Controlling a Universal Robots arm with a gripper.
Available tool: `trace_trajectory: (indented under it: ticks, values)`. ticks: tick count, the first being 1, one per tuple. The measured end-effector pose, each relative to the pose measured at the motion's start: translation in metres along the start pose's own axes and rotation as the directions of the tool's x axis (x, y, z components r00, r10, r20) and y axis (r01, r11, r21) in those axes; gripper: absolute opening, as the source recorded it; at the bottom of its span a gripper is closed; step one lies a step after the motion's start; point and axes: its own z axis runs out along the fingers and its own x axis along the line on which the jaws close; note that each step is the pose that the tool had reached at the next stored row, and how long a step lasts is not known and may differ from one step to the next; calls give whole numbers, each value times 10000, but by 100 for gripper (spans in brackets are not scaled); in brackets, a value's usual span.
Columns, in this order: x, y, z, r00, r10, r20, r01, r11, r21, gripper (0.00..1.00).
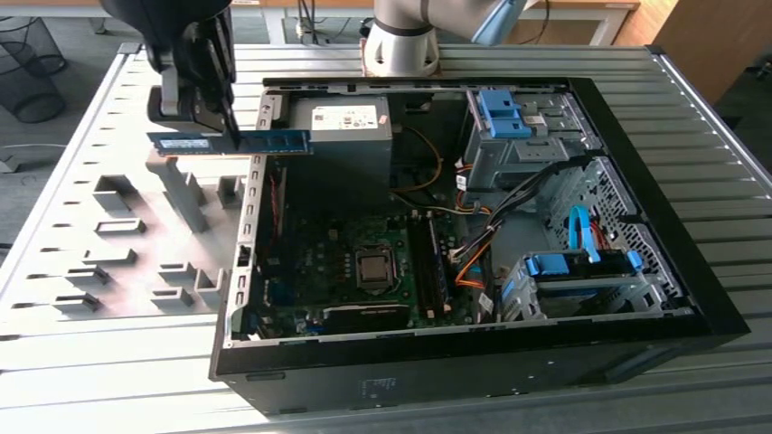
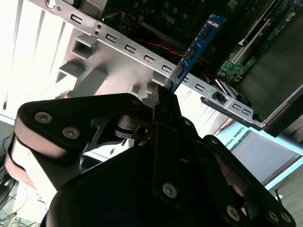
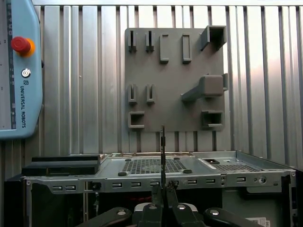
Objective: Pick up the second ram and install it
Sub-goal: 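Pick up the second ram and move it above second insertion slot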
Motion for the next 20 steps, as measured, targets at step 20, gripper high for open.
trace_trajectory:
  ticks: [20]
  values:
    - [-5, -127, -3, 10000, 0, 0, 0, 10000, -1, 14]
